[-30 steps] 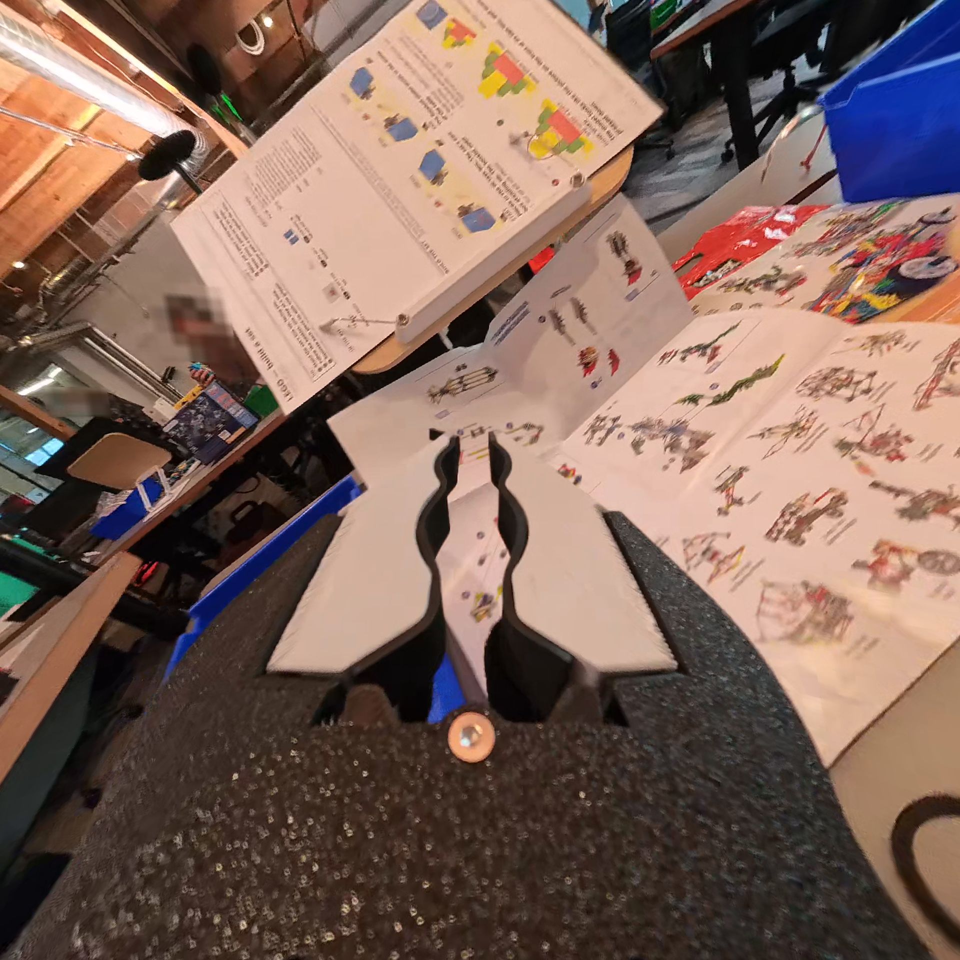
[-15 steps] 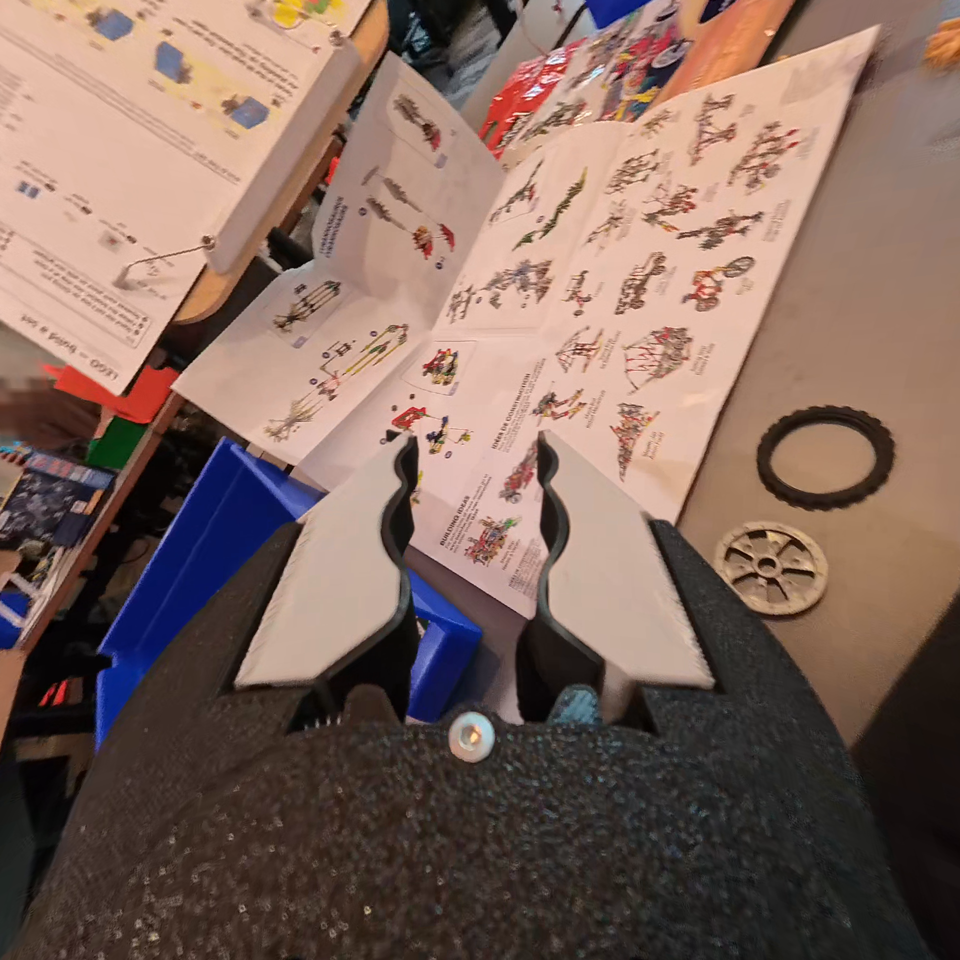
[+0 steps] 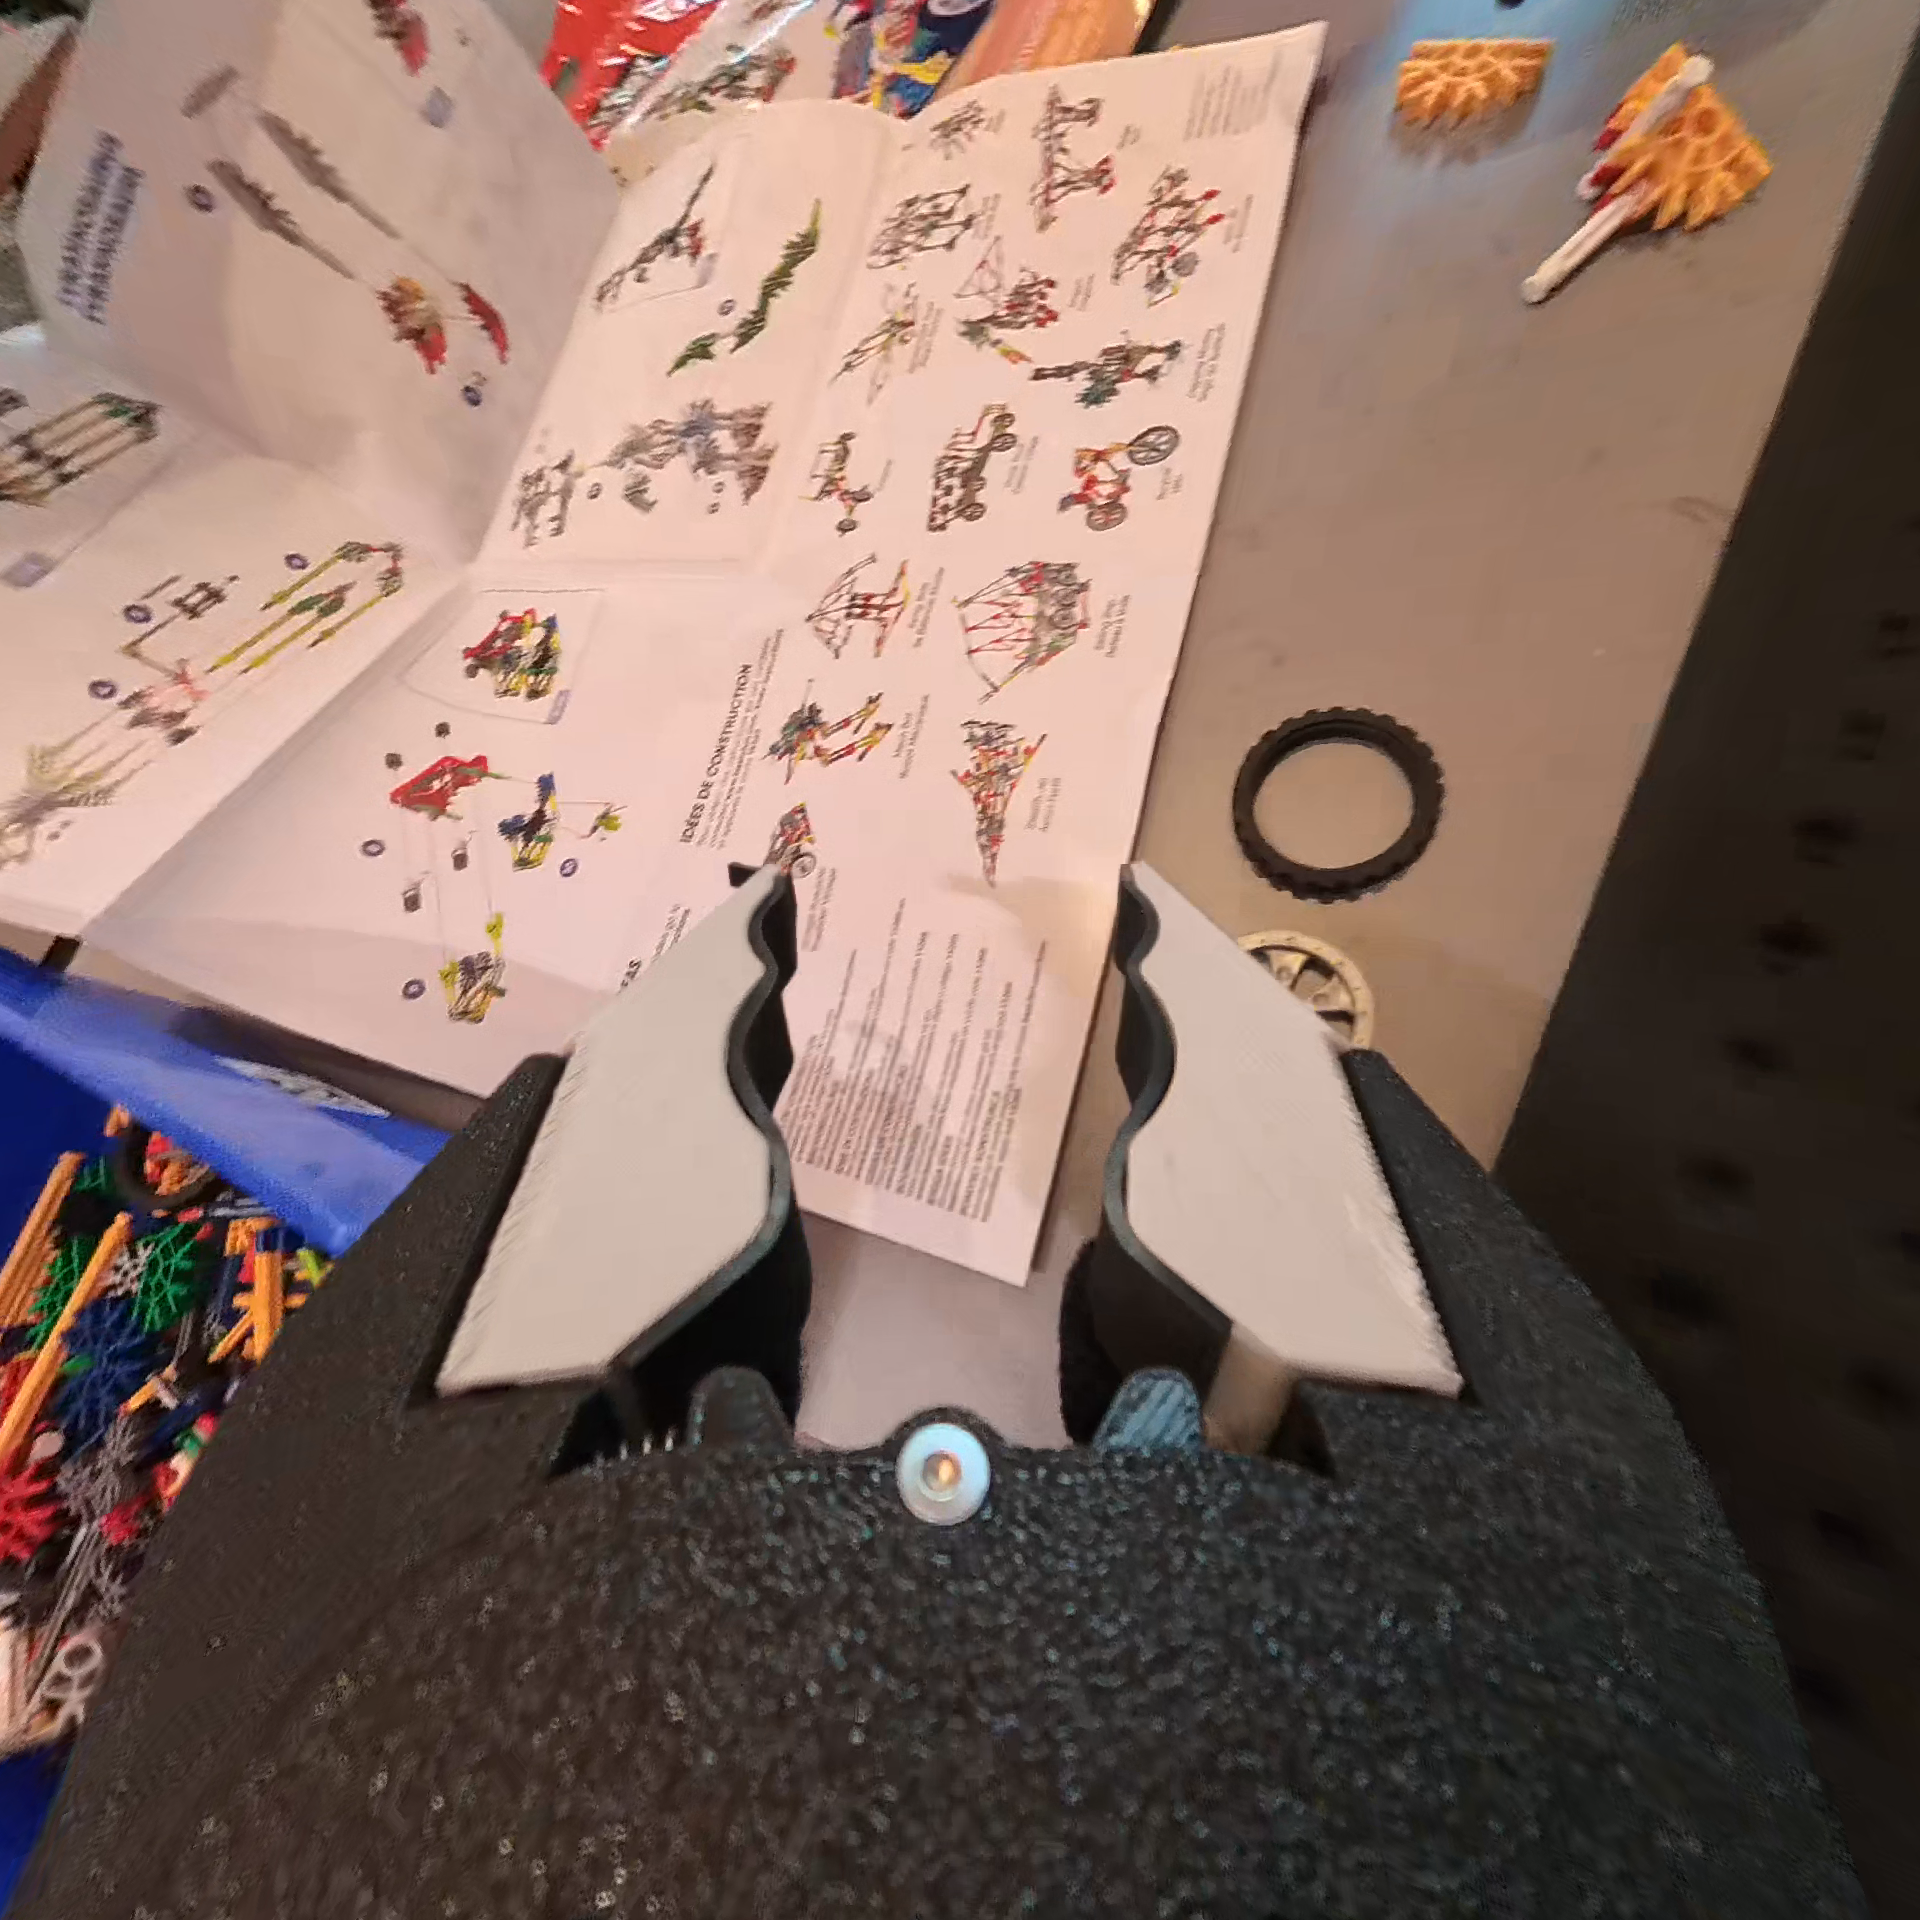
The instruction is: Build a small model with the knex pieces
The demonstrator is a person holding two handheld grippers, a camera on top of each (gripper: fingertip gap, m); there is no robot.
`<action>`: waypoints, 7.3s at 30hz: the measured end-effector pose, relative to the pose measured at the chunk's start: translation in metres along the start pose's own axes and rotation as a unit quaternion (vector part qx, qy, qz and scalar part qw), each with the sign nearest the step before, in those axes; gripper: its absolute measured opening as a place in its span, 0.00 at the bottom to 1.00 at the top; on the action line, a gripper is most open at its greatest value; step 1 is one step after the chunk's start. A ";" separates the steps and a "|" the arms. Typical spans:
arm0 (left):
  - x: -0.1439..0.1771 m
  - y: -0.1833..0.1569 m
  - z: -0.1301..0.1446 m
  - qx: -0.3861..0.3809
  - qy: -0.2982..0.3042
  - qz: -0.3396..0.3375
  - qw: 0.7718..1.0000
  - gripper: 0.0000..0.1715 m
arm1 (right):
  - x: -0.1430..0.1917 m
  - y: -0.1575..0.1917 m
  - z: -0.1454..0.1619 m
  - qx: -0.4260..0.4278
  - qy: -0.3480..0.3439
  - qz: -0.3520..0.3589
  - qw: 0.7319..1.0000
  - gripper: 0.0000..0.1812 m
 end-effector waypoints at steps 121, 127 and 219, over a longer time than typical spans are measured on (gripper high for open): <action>0.024 0.143 0.116 0.168 0.261 -0.097 0.946 0.11 | -0.005 0.026 -0.008 0.035 0.043 -0.044 0.997 0.21; 0.041 0.138 0.078 0.072 0.208 -0.134 0.966 0.11 | -0.003 0.027 -0.010 0.041 0.038 -0.041 0.998 0.21; -0.038 -0.096 -0.131 -0.225 -0.154 0.117 0.955 0.03 | -0.001 0.127 -0.043 0.271 -0.105 -0.026 0.956 0.00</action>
Point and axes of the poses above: each gripper's, where its closed fingertips meet, x back along the fingers, z out of its underside, y = z × x across the jaws, the point moved 10 cm from there along x, back along the fingers, and after that the axes turned 10 degrees about -x, right-handed, at the moved point
